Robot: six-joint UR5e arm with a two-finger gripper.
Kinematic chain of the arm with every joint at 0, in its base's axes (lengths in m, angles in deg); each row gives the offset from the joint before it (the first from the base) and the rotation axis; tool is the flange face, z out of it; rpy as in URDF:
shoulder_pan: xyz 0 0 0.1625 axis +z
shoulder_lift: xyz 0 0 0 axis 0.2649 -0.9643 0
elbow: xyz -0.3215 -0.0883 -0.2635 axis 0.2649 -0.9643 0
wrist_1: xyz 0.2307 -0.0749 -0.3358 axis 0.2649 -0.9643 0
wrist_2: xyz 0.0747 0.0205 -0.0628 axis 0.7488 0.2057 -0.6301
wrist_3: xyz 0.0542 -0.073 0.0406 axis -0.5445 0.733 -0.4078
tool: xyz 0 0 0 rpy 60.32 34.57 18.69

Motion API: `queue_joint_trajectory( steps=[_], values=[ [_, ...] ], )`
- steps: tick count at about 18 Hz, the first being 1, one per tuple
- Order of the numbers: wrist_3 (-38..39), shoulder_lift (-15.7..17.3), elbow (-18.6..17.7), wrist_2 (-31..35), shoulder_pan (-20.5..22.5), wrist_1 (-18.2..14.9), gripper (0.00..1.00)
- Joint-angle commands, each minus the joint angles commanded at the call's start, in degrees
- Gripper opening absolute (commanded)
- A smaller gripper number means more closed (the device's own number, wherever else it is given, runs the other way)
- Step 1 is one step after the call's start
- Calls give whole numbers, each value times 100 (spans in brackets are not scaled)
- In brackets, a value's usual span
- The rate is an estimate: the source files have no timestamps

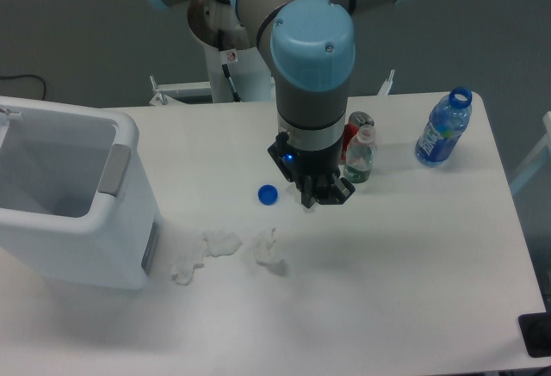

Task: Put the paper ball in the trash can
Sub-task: 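Close the gripper on the crumpled white paper ball near the blue cap, then lift the held paper ball and carry it over the white trash bin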

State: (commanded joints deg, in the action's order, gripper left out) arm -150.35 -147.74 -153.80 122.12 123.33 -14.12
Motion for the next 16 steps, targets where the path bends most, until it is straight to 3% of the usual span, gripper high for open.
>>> queue_joint_trajectory(
  steps=[8, 16],
  values=[
    [35, 96, -35, -211, -44, 18, 0],
    [448, 1053, -404, -1809, -105, 70, 0]
  ],
)
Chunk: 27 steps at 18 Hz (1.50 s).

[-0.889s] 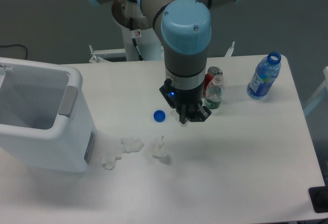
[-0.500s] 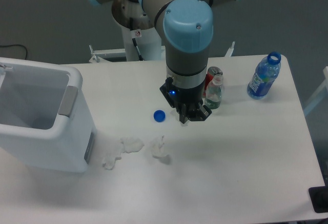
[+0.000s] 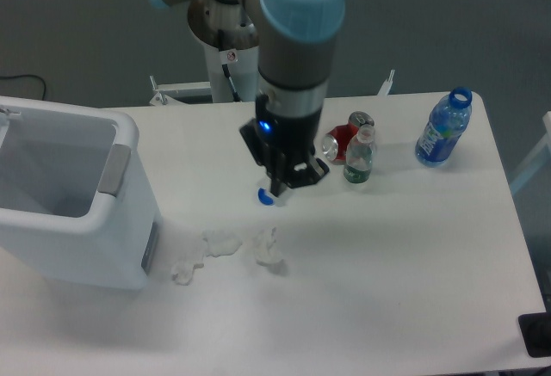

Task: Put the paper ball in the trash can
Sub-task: 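Lift the held paper ball and carry it over the white trash bin, then open the gripper to drop the paper ball into the bin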

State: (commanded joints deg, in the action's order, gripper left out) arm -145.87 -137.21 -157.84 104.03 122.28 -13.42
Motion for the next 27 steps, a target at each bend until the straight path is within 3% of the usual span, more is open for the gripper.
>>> queue_joint_trajectory(
  steps=[3, 9, 11, 17, 23, 24, 25, 27],
  values=[
    [262, 326, -123, -422, -9, 0, 0],
    [641, 669, -124, -906, -264, 17, 0],
    [982, 792, -124, -995, -290, 183, 0],
    [2196, 679, -176, -995, -1062, 1203, 0],
    [2163, 485, -308, -951, -1590, 1397, 1],
    [2162, 459, -361, -951, -1669, 1493, 14],
    [2171, 450, -431, -951, -1722, 1581, 36],
    [2206, 441, -484, -943, -1793, 1608, 92]
  ],
)
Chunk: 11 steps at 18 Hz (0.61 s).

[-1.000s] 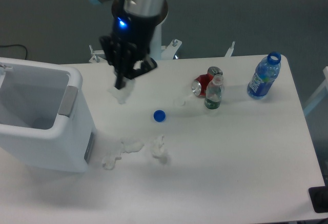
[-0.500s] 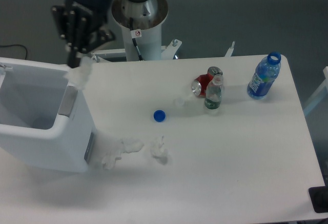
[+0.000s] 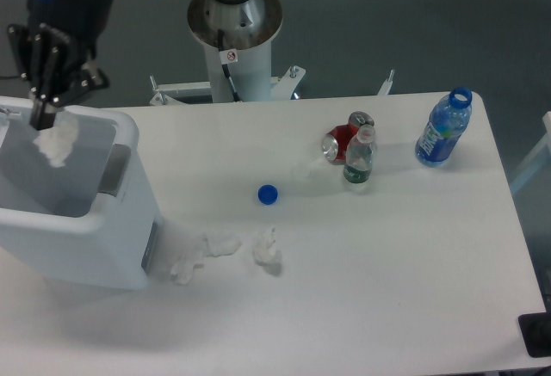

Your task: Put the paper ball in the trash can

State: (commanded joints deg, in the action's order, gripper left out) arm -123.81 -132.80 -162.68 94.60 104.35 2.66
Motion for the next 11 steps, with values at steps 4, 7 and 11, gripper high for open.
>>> queue_joint_trajectory(
  steps=[4, 7, 11],
  values=[
    [289, 9, -71, 9, -88, -18, 100],
    [299, 0, -88, 18, -97, 0, 100],
    [-376, -53, -97, 1200, -27, 26, 100]
  ],
)
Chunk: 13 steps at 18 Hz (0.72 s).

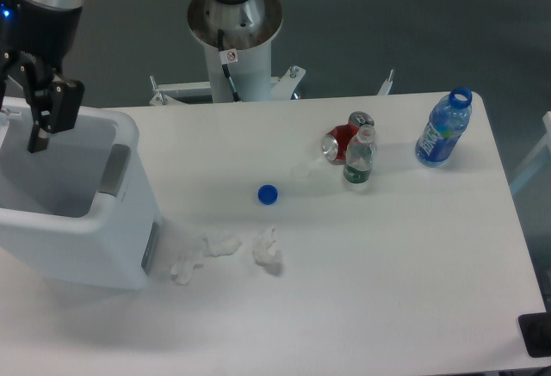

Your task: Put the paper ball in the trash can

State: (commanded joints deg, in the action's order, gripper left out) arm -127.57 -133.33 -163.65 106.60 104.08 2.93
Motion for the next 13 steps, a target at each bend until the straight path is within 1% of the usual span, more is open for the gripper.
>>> queue_joint_trajectory(
  steps=[1, 3, 7, 9, 10, 11, 13],
  values=[
    [-115, -9, 17, 135, 113, 9, 100],
    [-160, -44, 114, 119, 569, -9, 100],
    [-616, -281, 167, 180, 1071, -35, 100],
    [-1002, -438, 158, 198, 1370, -70, 100],
    [-1239, -509, 115, 224, 1519, -105, 100],
    [-1485, -571, 106, 337, 1617, -219, 100],
    [-2012, -798, 97, 766, 1696, -439, 100]
  ],
)
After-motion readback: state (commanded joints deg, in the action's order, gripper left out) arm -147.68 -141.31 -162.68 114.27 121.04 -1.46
